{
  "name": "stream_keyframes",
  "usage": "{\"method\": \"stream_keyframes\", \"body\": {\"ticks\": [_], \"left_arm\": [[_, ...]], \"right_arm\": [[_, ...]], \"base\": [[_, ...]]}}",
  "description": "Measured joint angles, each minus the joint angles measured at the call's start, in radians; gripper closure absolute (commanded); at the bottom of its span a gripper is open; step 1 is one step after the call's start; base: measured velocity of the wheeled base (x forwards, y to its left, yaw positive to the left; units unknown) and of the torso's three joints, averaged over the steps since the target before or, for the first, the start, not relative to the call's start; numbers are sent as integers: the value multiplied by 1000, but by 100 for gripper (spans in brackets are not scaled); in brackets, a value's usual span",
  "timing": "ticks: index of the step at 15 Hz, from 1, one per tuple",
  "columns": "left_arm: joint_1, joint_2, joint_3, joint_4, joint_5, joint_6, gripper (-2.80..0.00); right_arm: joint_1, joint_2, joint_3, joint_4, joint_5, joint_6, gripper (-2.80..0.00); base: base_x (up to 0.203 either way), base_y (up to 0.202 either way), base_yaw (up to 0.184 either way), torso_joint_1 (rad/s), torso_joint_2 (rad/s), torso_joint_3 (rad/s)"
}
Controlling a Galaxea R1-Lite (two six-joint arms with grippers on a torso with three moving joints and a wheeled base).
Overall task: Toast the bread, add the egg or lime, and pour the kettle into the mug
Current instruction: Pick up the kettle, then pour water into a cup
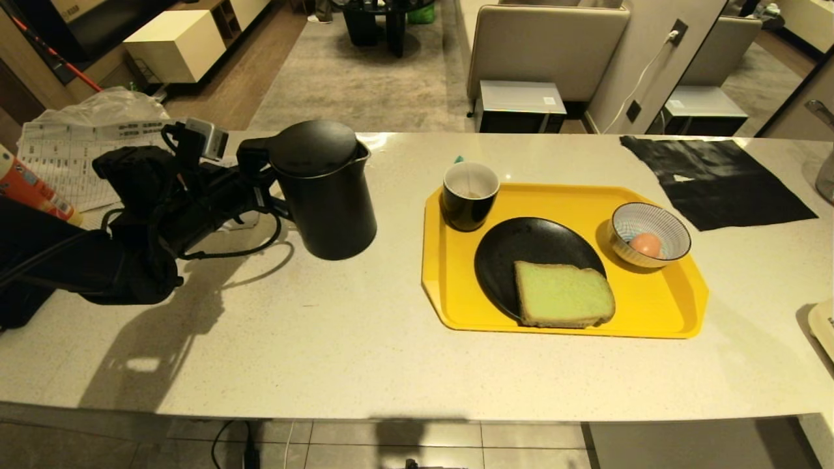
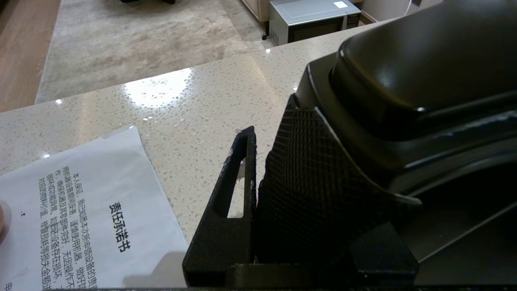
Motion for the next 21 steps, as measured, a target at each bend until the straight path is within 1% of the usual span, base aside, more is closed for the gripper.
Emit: {"method": "stream_keyframes", "body": {"ticks": [4,7,11,15,17,19,21], "left_arm": [[-1,-6,-34,2,6,-3,0],[0,-7,-95,1,22,-4,0],[-13,3,-241,2,69,-12,0],[-45,35,-356,5,77,-14,0],[-62,62,-431,10,83,-14,0],[-81,98,-530,41,82,-13,0],[-97,129,-629,120,78,-12,0]], "right_arm": [[0,0,0,0,0,0,0],[0,0,0,0,0,0,0],[0,0,0,0,0,0,0],[0,0,0,0,0,0,0],[0,0,0,0,0,0,0],[0,0,0,0,0,0,0],[0,0,0,0,0,0,0]], "base": [[0,0,0,0,0,0],[0,0,0,0,0,0],[0,0,0,0,0,0],[0,0,0,0,0,0],[0,0,0,0,0,0],[0,0,0,0,0,0],[0,0,0,0,0,0]]}}
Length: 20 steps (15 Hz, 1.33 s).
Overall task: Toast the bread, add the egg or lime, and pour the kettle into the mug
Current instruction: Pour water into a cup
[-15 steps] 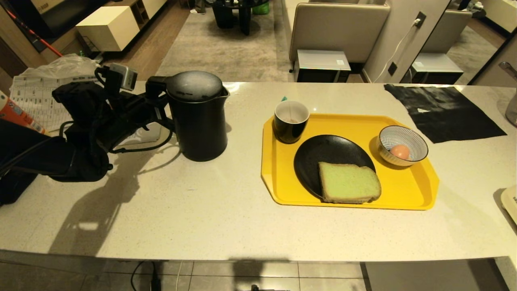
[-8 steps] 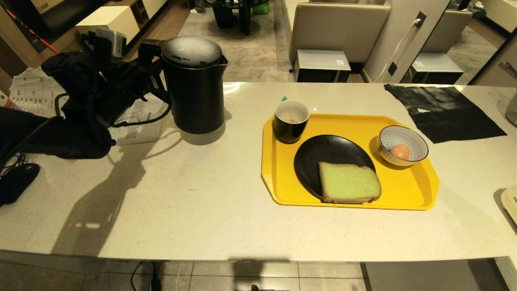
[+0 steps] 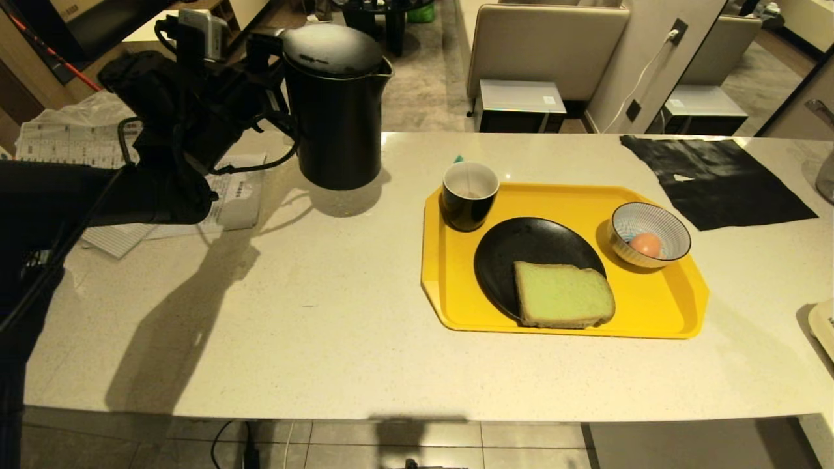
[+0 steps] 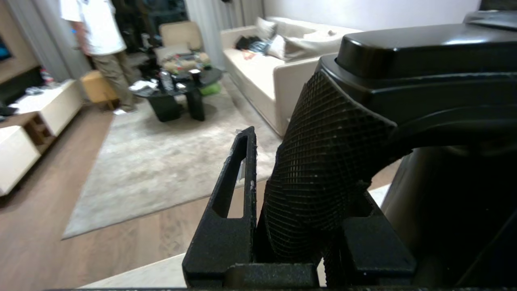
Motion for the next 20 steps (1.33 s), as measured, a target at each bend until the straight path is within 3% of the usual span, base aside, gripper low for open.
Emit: {"method": "stream_keyframes", "body": {"ticks": [2,7,12,16,20], "left_arm": [[-7,21,-67,84,-4,6,0],[-34,-10,-91,217,12,4,0],[-102,-174,-85,433,53,11,0],[-149,-297,-70,580,142,31,0],[-155,-386,-68,671,144,33,0]], "right_arm": [[0,0,0,0,0,0,0],[0,0,0,0,0,0,0],[0,0,0,0,0,0,0],[0,0,0,0,0,0,0],[0,0,0,0,0,0,0]], "base": [[0,0,0,0,0,0],[0,0,0,0,0,0],[0,0,0,0,0,0],[0,0,0,0,0,0],[0,0,0,0,0,0]]}}
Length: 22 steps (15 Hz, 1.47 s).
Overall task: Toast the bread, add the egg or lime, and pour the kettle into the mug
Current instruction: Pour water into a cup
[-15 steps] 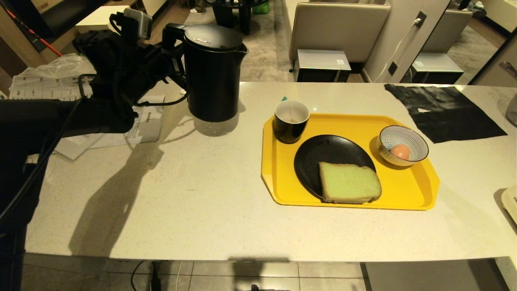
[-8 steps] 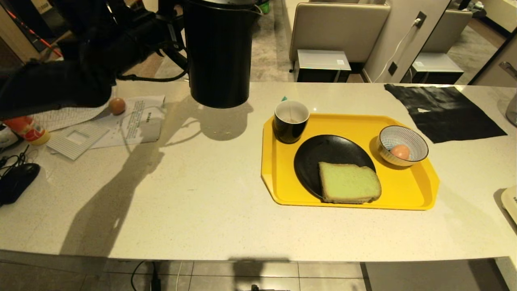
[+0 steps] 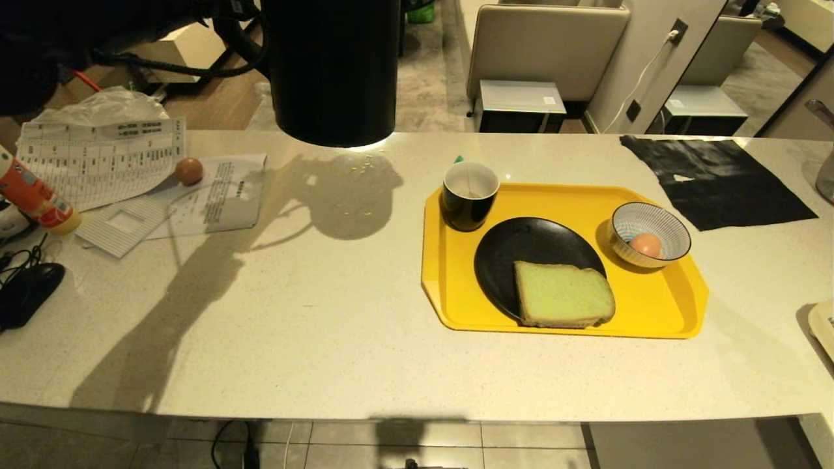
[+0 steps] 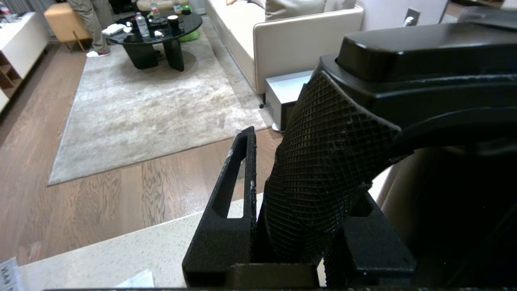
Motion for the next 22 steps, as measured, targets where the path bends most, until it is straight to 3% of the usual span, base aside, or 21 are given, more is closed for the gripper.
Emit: {"method": "stream_keyframes", "body": {"ticks": [3,8,13,17,22], "left_arm": [[-10,-49,7,38,5,-7,0],[-24,-124,17,228,0,-35,0],[-37,-231,120,270,35,-57,0],[19,-250,145,270,36,-57,0],[104,-234,166,263,-61,-43,0]], "right_arm": [[0,0,0,1,0,0,0],[0,0,0,0,0,0,0],[0,0,0,0,0,0,0],[0,0,0,0,0,0,0],[0,0,0,0,0,0,0]], "base": [[0,0,0,0,0,0],[0,0,0,0,0,0],[0,0,0,0,0,0],[0,0,0,0,0,0],[0,0,0,0,0,0]]}}
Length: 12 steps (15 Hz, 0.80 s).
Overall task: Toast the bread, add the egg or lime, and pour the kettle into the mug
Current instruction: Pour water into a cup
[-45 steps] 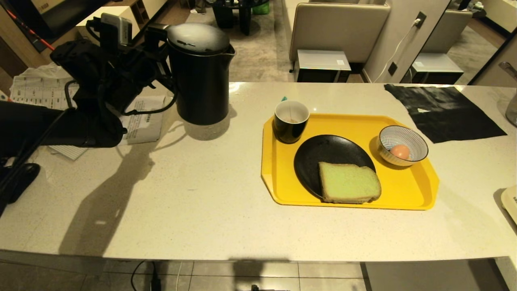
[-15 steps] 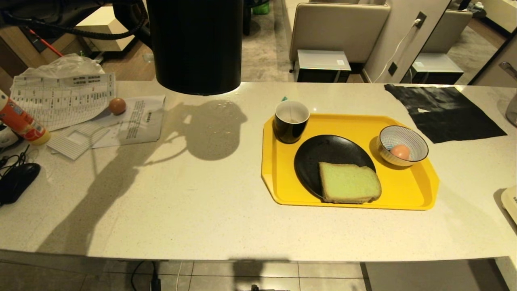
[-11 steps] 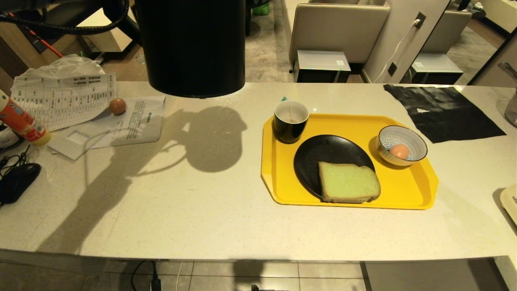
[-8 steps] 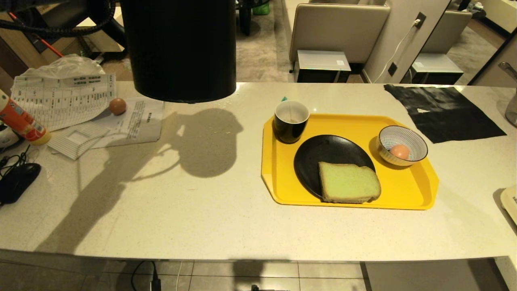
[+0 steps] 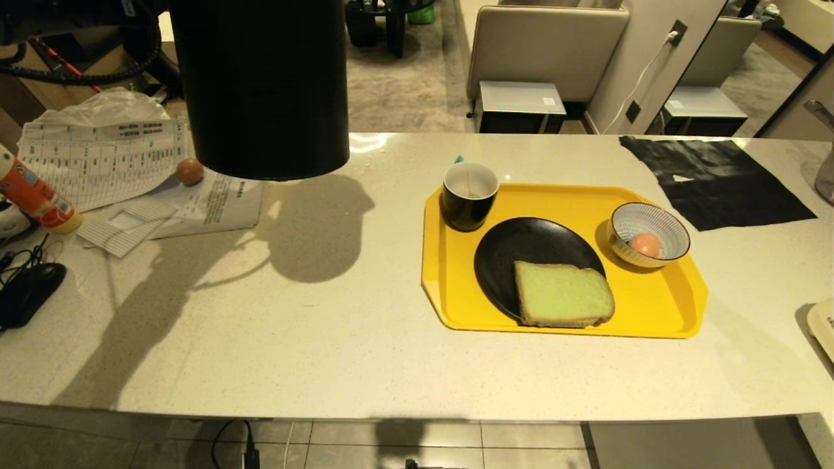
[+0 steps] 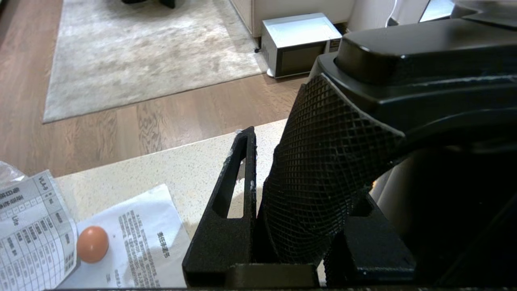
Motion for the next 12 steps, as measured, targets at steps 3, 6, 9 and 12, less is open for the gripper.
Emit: {"method": "stream_keyframes", "body": {"ticks": [3,6,9,12], "left_arm": [[44,5,1,-5,-6,14,0],[94,7,1,-21,-28,36,0],[113,8,1,-34,-30,36,0],[115,13,1,-35,-28,37,0]], "right_arm": [[0,0,0,0,0,0,0],[0,0,0,0,0,0,0],[0,0,0,0,0,-1,0],[0,0,0,0,0,0,0]], "base": [[0,0,0,0,0,0],[0,0,0,0,0,0],[0,0,0,0,0,0],[0,0,0,0,0,0]]}}
